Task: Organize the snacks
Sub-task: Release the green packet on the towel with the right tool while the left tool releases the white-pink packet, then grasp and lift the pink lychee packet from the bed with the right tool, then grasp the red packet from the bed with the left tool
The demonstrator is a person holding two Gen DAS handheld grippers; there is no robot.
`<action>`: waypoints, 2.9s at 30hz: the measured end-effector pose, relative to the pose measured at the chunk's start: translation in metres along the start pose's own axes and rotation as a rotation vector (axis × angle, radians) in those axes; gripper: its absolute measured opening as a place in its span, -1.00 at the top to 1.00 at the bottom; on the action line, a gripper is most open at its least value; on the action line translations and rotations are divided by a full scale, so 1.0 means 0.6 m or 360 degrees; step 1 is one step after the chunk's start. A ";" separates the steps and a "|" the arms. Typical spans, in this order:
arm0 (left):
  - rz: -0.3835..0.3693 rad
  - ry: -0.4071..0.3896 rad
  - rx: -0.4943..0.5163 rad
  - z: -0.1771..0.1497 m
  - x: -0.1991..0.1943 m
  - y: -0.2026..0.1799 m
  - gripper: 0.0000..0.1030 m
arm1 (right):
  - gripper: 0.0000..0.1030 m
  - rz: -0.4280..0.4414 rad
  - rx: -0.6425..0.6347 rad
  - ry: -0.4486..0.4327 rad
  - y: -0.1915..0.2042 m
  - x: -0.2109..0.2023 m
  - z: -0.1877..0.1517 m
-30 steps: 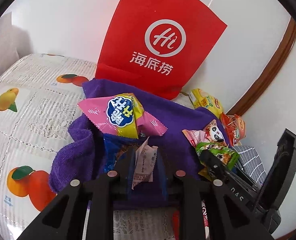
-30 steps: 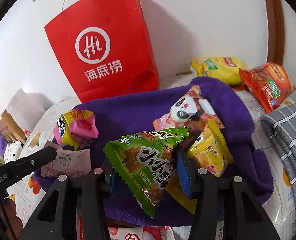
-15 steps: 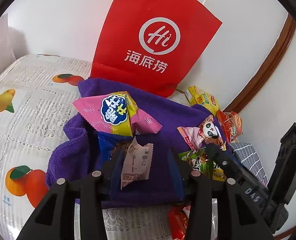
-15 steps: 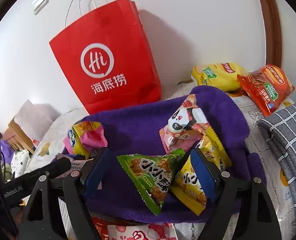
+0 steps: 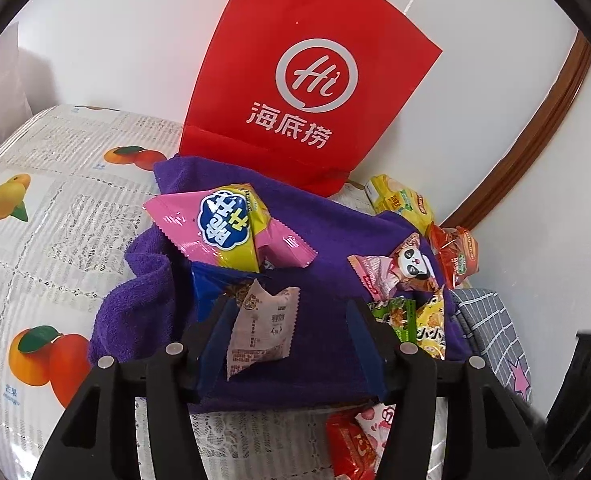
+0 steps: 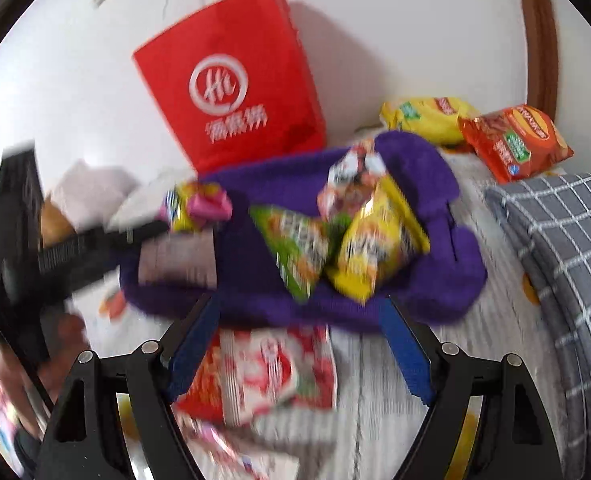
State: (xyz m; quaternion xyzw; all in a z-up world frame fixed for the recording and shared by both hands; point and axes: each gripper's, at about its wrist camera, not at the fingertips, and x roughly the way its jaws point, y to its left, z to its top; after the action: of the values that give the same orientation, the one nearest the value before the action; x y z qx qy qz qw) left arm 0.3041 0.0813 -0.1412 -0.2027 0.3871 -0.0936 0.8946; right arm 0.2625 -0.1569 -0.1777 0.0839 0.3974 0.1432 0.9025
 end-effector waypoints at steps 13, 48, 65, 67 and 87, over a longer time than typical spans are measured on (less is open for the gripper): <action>-0.0058 -0.0022 0.0036 0.001 -0.018 -0.009 -0.09 | -0.71 -0.0042 -0.0122 0.0281 0.034 0.068 -0.050; -0.0108 -0.0012 0.0002 -0.002 -0.033 -0.007 -0.09 | -0.15 -0.0115 -0.0364 0.0207 0.043 0.034 -0.095; -0.0038 0.0085 0.0194 -0.052 -0.040 -0.051 -0.09 | -0.13 -0.0263 0.0089 0.0075 -0.070 -0.009 -0.092; -0.0039 0.0125 0.0206 -0.072 -0.040 -0.050 -0.09 | -0.13 -0.0275 0.0103 0.0079 -0.072 -0.009 -0.092; 0.0111 0.0328 0.0341 -0.144 0.018 -0.075 -0.19 | -0.14 -0.0313 0.0090 0.0088 -0.068 -0.005 -0.093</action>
State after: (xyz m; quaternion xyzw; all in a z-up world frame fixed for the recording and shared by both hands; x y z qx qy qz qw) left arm 0.2479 0.0121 -0.1819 -0.0819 0.4714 -0.1236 0.8693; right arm 0.2269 -0.1943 -0.2239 0.0659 0.4324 0.0449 0.8982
